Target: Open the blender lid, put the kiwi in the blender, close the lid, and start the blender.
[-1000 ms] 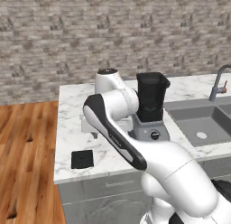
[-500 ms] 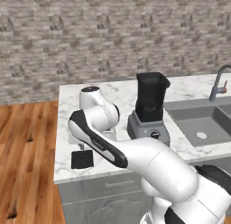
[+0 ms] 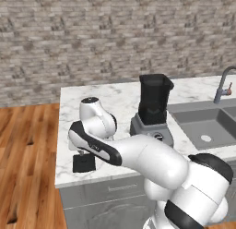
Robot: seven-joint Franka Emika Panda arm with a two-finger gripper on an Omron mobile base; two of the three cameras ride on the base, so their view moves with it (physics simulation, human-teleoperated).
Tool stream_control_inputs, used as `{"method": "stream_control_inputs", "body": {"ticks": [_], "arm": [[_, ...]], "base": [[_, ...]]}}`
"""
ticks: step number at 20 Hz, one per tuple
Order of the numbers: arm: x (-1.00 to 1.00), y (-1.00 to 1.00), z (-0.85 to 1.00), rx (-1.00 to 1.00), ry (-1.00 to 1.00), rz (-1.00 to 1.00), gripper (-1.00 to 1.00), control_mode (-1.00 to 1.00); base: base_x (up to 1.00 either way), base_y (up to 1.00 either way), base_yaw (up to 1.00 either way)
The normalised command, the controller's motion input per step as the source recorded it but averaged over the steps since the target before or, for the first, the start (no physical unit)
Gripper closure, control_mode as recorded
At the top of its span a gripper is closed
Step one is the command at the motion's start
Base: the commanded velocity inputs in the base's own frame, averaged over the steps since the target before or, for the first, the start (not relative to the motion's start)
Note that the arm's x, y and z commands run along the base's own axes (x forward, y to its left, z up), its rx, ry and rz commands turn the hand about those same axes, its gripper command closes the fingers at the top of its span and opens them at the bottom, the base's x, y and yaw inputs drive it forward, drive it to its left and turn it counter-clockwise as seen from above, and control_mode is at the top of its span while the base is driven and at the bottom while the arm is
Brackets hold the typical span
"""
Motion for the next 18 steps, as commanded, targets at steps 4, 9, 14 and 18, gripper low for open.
{"method": "stream_control_inputs", "body": {"ticks": [4,9,14,18], "arm": [[0.23,0.37,-0.28,0.0,0.0,0.0,-1.0,-1.0],[0.22,0.18,-0.36,0.0,0.0,0.0,-1.0,-1.0],[0.17,0.0,-0.33,0.0,-0.01,0.0,-1.0,-1.0],[0.29,0.01,-0.17,0.0,0.0,0.0,-1.0,-1.0]], "base": [[0.0,0.0,0.0],[0.0,0.0,0.0],[0.0,0.0,0.0],[0.0,0.0,0.0]]}}
